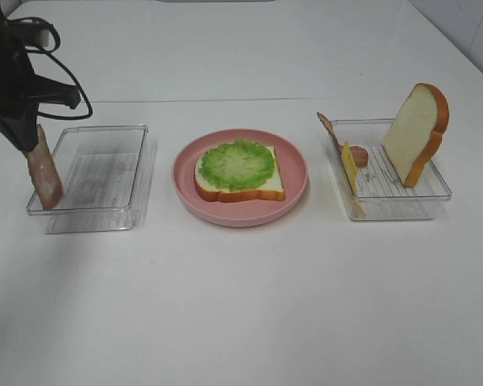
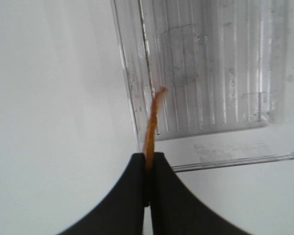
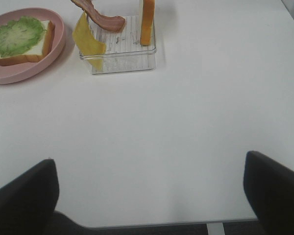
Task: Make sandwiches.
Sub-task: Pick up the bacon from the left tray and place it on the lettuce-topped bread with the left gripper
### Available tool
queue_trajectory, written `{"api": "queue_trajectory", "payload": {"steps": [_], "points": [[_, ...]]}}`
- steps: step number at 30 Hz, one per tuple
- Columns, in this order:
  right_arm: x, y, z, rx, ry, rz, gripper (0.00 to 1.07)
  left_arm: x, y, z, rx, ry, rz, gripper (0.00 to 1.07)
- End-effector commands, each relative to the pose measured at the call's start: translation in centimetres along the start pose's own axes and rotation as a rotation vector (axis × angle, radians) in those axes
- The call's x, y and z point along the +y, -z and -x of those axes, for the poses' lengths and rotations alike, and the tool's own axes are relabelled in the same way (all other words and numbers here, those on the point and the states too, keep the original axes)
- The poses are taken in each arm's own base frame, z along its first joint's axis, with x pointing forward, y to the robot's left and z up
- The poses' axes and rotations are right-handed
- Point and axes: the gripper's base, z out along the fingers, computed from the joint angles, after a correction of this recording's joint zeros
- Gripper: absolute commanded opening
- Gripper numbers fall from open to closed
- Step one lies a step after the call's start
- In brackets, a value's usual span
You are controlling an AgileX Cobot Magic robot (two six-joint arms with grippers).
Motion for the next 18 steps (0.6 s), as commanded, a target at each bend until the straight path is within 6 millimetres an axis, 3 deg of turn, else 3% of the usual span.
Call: {"api": "queue_trajectory", "payload": {"steps": [1,10,12,18], "points": [[0.0,0.2,-0.2,-0.035,-0.005,-0.001,0.99,-1.4,2.7,-0.4,-0.061,-0.012,-0.047,0.0],[0.0,0.2,-0.2,-0.035,-0.005,-0.001,0.99,-4.5,6.1,0.6,-0.175,-0.054,-0.133,0.0],[0.0,0.2,-0.2,-0.035,-0.005,-0.001,0.99,-7.1,7.9,1.2,-0.26,-0.093,-0.215,0.0],[0.0,0.2,-0.2,-0.035,-0.005,-0.001,0.99,-9.9,8.5,2.1,-0.323,-0.114,-0.309,0.0]]}}
